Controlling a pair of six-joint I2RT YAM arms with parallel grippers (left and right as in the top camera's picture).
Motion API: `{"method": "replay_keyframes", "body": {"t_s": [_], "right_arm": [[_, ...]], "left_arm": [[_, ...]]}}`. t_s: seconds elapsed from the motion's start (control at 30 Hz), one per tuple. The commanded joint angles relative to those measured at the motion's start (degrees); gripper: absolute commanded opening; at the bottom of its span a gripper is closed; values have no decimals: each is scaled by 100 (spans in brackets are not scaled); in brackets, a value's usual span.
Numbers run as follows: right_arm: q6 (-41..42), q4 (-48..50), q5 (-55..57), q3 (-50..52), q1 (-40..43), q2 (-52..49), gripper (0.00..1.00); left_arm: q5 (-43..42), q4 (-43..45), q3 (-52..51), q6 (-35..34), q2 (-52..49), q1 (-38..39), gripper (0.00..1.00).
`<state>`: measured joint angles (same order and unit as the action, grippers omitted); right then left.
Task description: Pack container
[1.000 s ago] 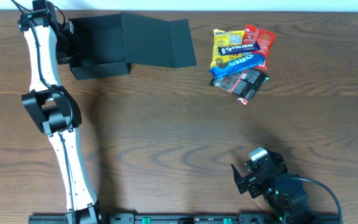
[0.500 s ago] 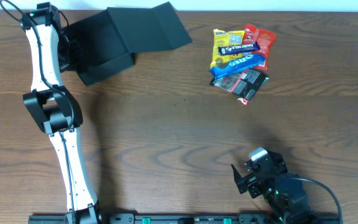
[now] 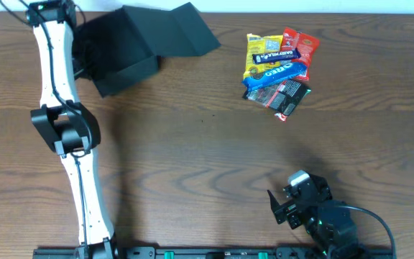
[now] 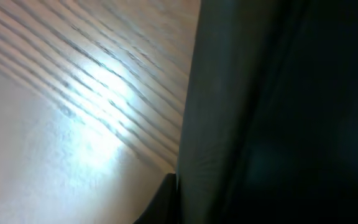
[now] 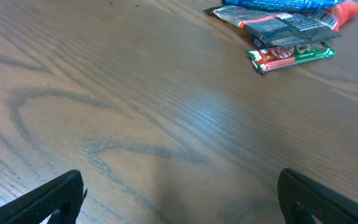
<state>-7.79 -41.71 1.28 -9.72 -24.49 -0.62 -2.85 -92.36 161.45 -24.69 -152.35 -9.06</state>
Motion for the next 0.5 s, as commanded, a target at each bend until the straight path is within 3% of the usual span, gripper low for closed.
{"method": "replay_keyframes", "body": {"t_s": [0.0,0.27,0.47], "right_arm": [[44,-2,44,57,9,31,99],[42,-2,42,57,9,31,99],[42,-2,42,57,9,31,99]], "left_arm": [[463,-446,229,-273,629,262,6],[474,-446,208,590,1023,824,6],[614,-446,-1248,455,1816,833,6]]}}
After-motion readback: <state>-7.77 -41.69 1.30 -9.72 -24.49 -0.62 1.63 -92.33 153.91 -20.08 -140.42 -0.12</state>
